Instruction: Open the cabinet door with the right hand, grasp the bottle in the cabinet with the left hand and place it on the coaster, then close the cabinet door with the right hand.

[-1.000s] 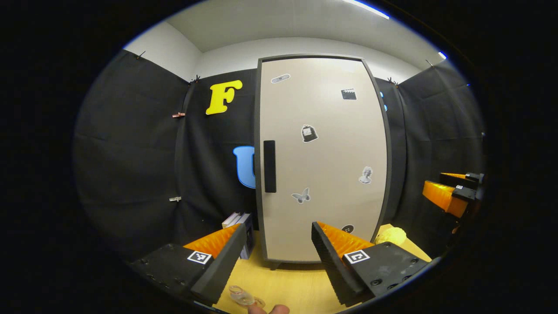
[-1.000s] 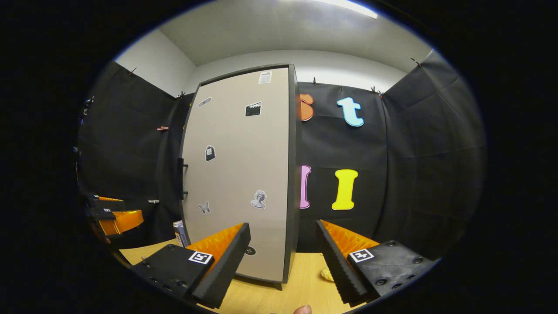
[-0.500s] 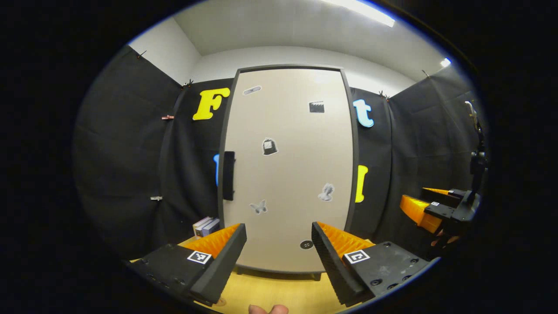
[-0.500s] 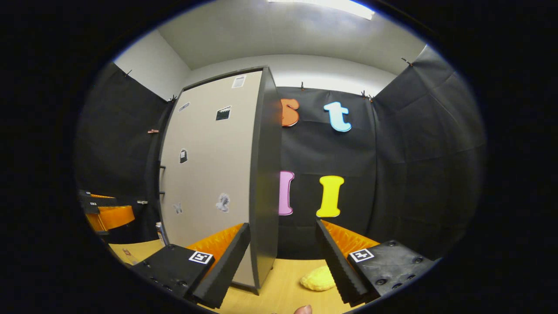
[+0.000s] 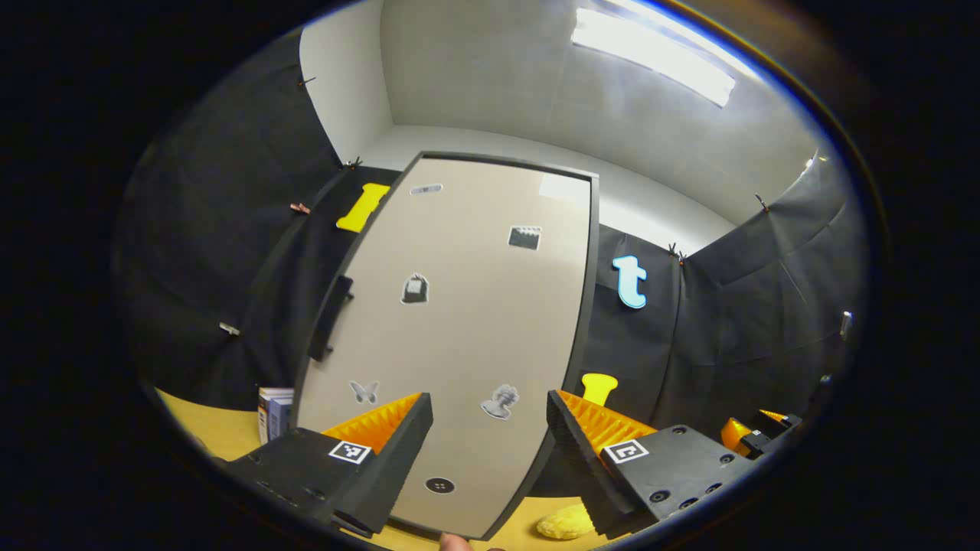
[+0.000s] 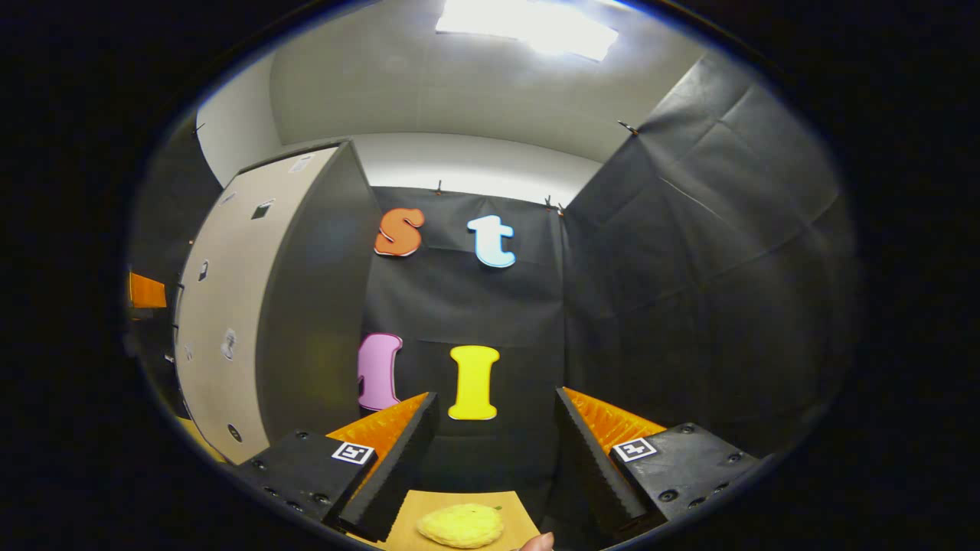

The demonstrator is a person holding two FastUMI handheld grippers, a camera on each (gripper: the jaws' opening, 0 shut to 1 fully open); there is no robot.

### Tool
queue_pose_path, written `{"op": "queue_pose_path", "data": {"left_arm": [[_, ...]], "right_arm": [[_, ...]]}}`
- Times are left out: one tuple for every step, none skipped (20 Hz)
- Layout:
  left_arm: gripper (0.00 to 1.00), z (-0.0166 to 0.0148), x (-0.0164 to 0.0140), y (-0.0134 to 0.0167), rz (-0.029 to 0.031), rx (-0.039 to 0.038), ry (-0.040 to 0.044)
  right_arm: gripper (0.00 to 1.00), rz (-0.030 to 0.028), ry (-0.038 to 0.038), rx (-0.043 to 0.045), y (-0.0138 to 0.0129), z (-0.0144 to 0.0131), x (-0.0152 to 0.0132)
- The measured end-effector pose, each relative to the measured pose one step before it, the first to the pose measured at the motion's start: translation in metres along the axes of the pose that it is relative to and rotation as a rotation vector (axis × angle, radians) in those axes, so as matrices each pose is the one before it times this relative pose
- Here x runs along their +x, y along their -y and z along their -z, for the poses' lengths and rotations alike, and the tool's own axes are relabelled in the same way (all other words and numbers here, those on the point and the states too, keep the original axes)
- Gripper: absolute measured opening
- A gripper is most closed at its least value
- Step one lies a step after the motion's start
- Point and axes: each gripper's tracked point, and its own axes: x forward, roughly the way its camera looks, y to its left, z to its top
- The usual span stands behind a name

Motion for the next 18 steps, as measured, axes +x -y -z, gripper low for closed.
{"op": "queue_pose_path", "data": {"left_arm": [[0.95,0.02854,0.00542,0.01317,0.02331,0.00885,-0.03418],[0.92,0.03576,0.00543,0.0134,0.01774,0.00718,-0.0455],[0.94,0.03972,0.0051,0.01587,0.01959,-0.00547,-0.05929],[0.95,0.04357,0.00378,0.0178,0.01779,-0.01085,-0.06139],[0.95,0.0424,0.00484,0.01681,0.01196,0.00011,-0.06032],[0.95,0.04749,0.00845,0.01579,0.01294,0.01246,-0.05533],[0.95,0.04233,0.00828,0.01308,-0.00196,0.03095,-0.04148],[0.95,0.0416,0.01018,0.01379,-0.01141,0.0164,-0.04235],[0.95,0.03472,0.00617,0.01372,-0.00167,-0.00091,-0.03365],[0.95,0.03147,0.0063,0.01492,0.0044,0.0151,-0.03227],[0.95,0.02767,0.00091,0.01245,-0.00272,0.03273,-0.03434],[0.95,0.01817,0.00043,0.01135,0.00955,0.04689,-0.00406],[0.95,0.01584,0.00208,0.00723,0.00257,0.05892,-0.00961],[0.95,0.01094,-0.00039,0.00358,-0.00111,0.03378,-0.01956],[0.95,-0.01352,-0.00137,0.00158,-0.01257,0.02196,0.06432],[0.96,-0.001,0.00229,0.00328,0.0093,-0.01151,0.00979],[0.95,0.00806,-0.01124,0.00004,-0.00588,0.0062,-0.03796],[0.95,-0.00129,-0.00788,-0.00932,-0.04481,0.02212,-0.00082]], "right_arm": [[0.97,0.00182,-0.00348,0.00553,0.01917,0.01526,0.00051],[0.98,-0.00116,-0.02833,-0.00409,0.01763,0.02284,-0.00282],[0.97,-0.00813,-0.03894,-0.00159,0.01553,0.02753,-0.0018],[0.97,-0.00911,-0.04494,-0.00503,0.01257,0.03261,-0.00238],[0.97,0.00727,-0.05854,-0.01202,0.01558,0.03748,-0.00223],[0.97,0.00642,-0.0527,-0.01361,0.01328,0.03739,0.00176],[0.98,0.00344,-0.0503,0.00033,0.00918,0.03738,-0.0036],[0.98,-0.00191,-0.05204,0.01094,0.00475,0.0375,-0.00363],[0.98,-0.00864,-0.06239,0.00021,-0.00022,0.03548,0.00109],[0.98,-0.0055,-0.05754,-0.00544,-0.00275,0.03036,0.0071],[0.97,-0.01371,-0.03405,-0.00043,-0.00416,0.01942,0.00002],[0.97,-0.00737,-0.01664,-0.0035,-0.00328,0.00784,0.00512],[0.97,-0.00886,-0.01263,-0.00542,-0.00418,0.00682,0.0046],[0.97,-0.01369,-0.01118,-0.00623,-0.00555,0.00543,0.0036],[0.97,-0.01218,0.00053,-0.00455,-0.00259,0.00111,0.00347],[0.97,-0.01386,0.02399,-0.00647,-0.00248,-0.00355,0.00804],[0.97,-0.01456,-0.01377,-0.00277,-0.00112,0.00663,-0.00947],[0.97,-0.01843,0.0012,0.00812,-0.00252,0.00029,-0.00312]]}}
